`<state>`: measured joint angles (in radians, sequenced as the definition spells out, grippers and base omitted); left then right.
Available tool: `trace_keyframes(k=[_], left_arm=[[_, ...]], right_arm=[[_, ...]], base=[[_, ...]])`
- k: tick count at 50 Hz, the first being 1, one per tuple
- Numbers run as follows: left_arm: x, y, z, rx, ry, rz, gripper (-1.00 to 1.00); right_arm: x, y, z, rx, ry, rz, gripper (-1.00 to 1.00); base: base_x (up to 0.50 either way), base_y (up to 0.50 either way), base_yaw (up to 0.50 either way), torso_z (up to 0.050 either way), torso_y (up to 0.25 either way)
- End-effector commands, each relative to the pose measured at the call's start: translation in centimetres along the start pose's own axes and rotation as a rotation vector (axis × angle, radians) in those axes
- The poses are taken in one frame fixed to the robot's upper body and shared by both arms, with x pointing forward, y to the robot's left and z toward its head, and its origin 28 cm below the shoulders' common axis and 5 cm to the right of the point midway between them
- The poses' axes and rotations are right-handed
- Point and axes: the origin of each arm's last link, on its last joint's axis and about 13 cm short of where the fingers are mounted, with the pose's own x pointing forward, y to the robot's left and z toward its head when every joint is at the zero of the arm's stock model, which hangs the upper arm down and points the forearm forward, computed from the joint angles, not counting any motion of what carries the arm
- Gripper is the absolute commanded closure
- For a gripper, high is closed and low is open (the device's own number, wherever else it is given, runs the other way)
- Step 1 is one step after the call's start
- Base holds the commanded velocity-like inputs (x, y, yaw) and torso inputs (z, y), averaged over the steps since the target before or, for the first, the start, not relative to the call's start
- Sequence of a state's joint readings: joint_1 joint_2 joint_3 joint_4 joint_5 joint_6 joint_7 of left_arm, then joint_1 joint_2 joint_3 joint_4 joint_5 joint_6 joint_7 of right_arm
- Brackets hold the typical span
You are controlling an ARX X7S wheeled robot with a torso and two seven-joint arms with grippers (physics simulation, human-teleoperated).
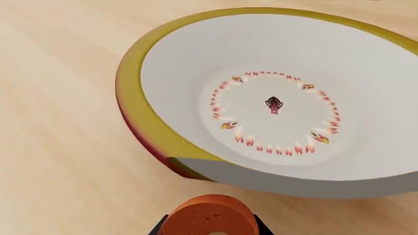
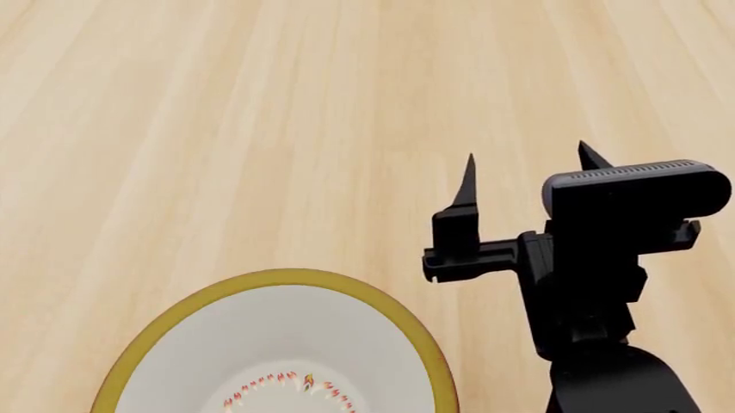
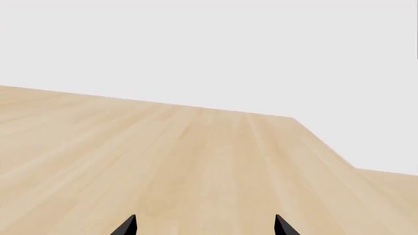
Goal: Place the eggs and milk next to the bowl.
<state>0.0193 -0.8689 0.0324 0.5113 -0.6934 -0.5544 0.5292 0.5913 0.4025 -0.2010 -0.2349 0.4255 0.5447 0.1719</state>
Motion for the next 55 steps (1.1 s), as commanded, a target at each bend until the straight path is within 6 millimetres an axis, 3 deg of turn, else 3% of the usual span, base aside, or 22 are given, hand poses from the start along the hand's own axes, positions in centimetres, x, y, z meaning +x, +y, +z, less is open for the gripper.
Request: trace_keyframes(k=[1,5,6,31,55], left_arm=[[0.6,-0.3,-1.3,-0.055,0.025,-0.039,1.0],[0.7,-0.2,-1.2,-0.065,0.024,-0.023,1.0],[0.6,-0.2,-1.3,-0.064,0.029,-0.025,-1.0],[-0.3,-0.7,-0.9,-0.039,0.039,-0.016,-1.0],[-2.6,-1.4,1.4,0.04,-0.003,0.034,-1.0]], right_arm=[[0.2,-0.2,0.2,0.007,-0.013,-0.01,-1.0],[0.2,-0.2,0.1,0.006,-0.013,-0.009,-1.0],[0.2,-0.2,0.1,0.007,-0.012,-0.009,-1.0],[0.0,-0.1,-0.2,0.014,-0.01,-0.008,-1.0],[0.0,0.0,-0.4,0.022,-0.012,-0.002,-1.0]], base=[[0.0,0.0,0.0,0.0,0.0],[0.0,0.0,0.0,0.0,-0.003],[0.0,0.0,0.0,0.0,0.0],[0.0,0.0,0.0,0.0,-0.002],[0.0,0.0,0.0,0.0,0.0]])
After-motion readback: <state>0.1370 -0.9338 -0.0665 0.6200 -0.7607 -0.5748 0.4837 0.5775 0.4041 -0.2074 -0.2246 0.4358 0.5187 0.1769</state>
